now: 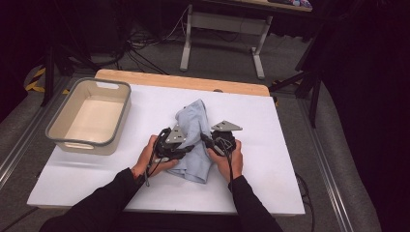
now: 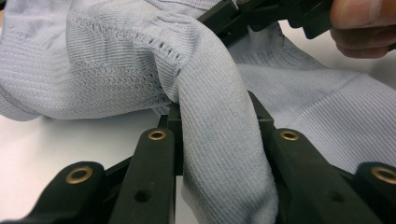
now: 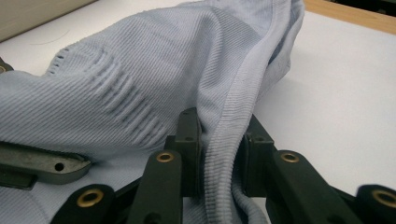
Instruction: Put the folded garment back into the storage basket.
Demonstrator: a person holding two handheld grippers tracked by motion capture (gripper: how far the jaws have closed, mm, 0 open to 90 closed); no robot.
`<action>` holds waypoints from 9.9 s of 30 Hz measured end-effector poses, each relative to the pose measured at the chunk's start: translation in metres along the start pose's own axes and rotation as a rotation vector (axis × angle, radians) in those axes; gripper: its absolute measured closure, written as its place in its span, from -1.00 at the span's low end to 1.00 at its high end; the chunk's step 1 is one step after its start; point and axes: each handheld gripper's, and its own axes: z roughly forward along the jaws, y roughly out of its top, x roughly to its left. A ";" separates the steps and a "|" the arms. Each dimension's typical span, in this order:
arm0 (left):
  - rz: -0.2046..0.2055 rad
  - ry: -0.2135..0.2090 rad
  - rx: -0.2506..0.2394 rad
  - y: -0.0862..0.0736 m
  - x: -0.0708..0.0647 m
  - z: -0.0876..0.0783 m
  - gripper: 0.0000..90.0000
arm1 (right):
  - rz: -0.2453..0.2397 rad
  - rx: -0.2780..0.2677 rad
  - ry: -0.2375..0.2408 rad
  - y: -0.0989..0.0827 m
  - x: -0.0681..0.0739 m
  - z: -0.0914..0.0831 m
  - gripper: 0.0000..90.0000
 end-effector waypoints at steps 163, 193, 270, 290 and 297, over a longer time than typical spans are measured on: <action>-0.045 0.410 0.121 -0.076 0.169 -0.208 0.49 | -0.198 -0.103 0.186 0.187 0.196 0.169 0.61; -0.119 0.490 0.096 -0.077 0.177 -0.215 -0.49 | -0.193 -0.129 0.236 0.162 0.183 0.153 -0.06; -0.259 0.447 0.323 -0.063 0.259 -0.136 0.83 | -0.241 -0.202 0.044 -0.035 0.003 -0.104 -0.16; -0.227 0.345 0.464 -0.072 0.255 -0.120 0.85 | -0.281 -0.168 0.062 -0.039 0.010 -0.102 -0.19; -0.225 0.402 0.380 -0.067 0.251 -0.130 0.57 | -0.288 -0.166 0.060 -0.038 0.012 -0.102 -0.22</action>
